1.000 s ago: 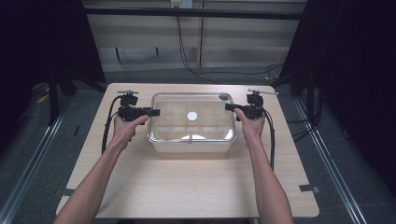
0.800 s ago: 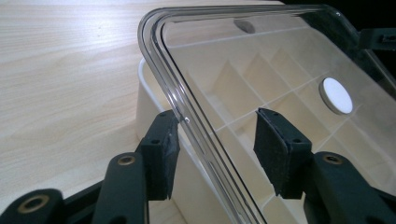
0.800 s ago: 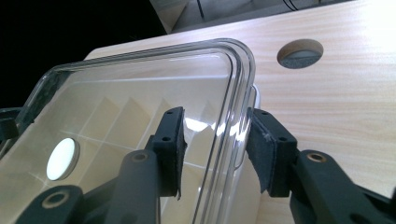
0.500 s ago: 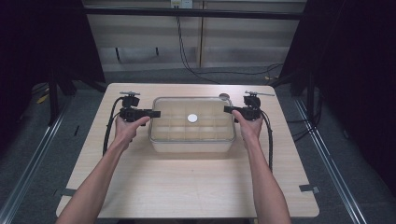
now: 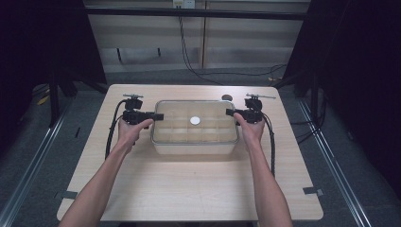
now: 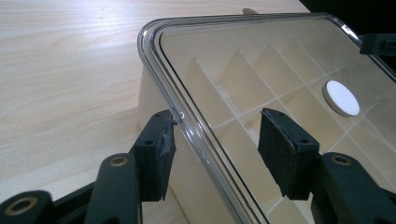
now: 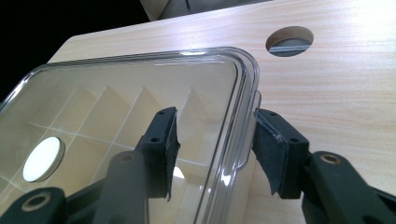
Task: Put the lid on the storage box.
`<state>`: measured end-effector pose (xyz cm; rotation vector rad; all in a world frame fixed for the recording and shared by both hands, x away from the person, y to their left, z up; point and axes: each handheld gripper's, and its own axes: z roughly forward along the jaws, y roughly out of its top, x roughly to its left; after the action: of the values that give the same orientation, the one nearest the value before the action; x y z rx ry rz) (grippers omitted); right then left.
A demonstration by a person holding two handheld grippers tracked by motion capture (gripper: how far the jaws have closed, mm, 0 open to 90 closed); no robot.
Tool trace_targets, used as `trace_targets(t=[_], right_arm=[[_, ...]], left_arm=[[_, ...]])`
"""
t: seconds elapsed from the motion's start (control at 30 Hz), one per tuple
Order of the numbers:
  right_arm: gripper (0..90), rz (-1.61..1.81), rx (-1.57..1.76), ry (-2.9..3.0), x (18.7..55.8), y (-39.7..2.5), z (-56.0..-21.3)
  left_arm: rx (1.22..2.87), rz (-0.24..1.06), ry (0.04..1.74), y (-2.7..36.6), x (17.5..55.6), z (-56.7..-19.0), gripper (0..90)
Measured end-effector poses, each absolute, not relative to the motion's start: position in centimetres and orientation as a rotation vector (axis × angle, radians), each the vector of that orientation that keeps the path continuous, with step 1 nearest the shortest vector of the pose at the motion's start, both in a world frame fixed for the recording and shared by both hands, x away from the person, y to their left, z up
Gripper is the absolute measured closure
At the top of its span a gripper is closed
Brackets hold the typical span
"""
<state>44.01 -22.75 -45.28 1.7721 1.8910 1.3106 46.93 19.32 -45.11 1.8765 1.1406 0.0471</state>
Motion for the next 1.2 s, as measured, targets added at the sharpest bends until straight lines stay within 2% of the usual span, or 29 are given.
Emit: trace_targets(t=[0.2,0.47,0.73,0.87,1.03,1.2], right_arm=[[47.3,1.324,1.756,1.871,43.8,-22.5,-45.6],[30.7,1.353,1.745,1.903,43.4,-23.5,-45.1],[18.7,1.369,1.67,1.947,42.3,-23.5,-44.6],[24.2,1.377,1.641,1.966,41.5,-23.5,-44.3],[31.2,1.375,1.593,1.977,40.0,-23.3,-43.5],[31.2,1.375,1.584,1.952,38.3,-23.4,-43.0]], left_arm=[[1.876,0.051,1.128,19.4,46.8,-45.3,42.1],[1.87,0.047,1.158,20.5,46.4,-45.5,31.7],[1.876,0.073,1.13,21.1,44.9,-45.5,28.4],[1.887,0.098,1.104,21.1,44.3,-44.7,28.5],[1.878,0.147,1.094,21.1,43.0,-43.8,35.2],[1.893,0.172,1.056,21.4,41.7,-43.1,36.8]])
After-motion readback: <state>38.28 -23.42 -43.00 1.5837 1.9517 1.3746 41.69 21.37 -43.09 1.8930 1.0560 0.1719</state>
